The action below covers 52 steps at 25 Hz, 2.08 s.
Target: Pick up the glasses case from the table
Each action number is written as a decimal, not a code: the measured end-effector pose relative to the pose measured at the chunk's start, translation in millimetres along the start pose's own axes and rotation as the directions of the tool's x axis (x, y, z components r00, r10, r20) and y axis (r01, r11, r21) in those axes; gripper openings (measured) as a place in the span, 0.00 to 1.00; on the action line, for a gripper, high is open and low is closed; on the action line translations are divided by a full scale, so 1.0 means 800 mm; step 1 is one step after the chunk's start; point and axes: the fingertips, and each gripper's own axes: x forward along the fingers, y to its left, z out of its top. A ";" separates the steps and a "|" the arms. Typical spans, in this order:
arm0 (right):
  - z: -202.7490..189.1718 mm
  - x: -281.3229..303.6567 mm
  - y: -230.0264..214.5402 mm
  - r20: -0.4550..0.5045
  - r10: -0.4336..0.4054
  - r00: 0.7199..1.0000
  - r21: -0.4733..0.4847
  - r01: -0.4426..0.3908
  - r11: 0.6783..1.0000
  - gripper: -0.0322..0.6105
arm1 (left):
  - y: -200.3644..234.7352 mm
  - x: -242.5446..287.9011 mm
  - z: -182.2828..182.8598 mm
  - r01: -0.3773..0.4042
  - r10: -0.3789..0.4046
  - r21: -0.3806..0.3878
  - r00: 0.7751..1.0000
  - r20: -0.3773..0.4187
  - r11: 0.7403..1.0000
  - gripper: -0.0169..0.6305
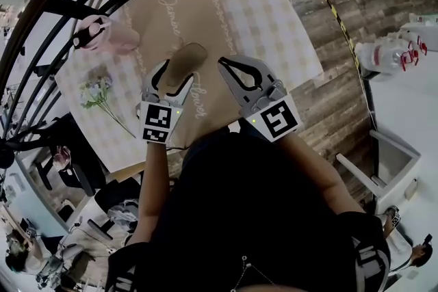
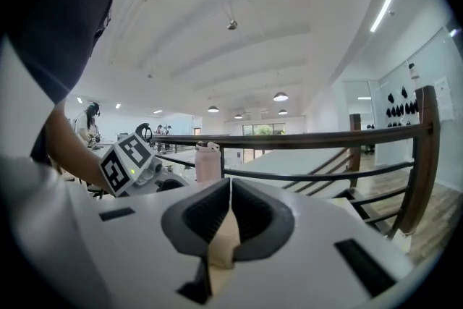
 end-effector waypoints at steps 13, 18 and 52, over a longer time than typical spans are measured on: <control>-0.029 0.002 0.020 -0.063 0.021 0.998 -0.003 -0.021 1.000 0.07 | 0.006 0.053 -0.088 0.115 -0.115 -0.014 0.962 -0.249 0.993 0.55; -0.044 0.005 0.028 -0.096 0.037 0.995 -0.005 -0.037 0.999 0.07 | 0.004 0.067 -0.104 0.151 -0.140 0.011 0.939 -0.315 0.988 0.59; -0.089 0.002 0.037 -0.178 0.082 0.981 0.051 -0.074 0.996 0.07 | 0.001 0.121 -0.144 0.240 -0.190 0.009 0.789 -0.585 0.971 0.66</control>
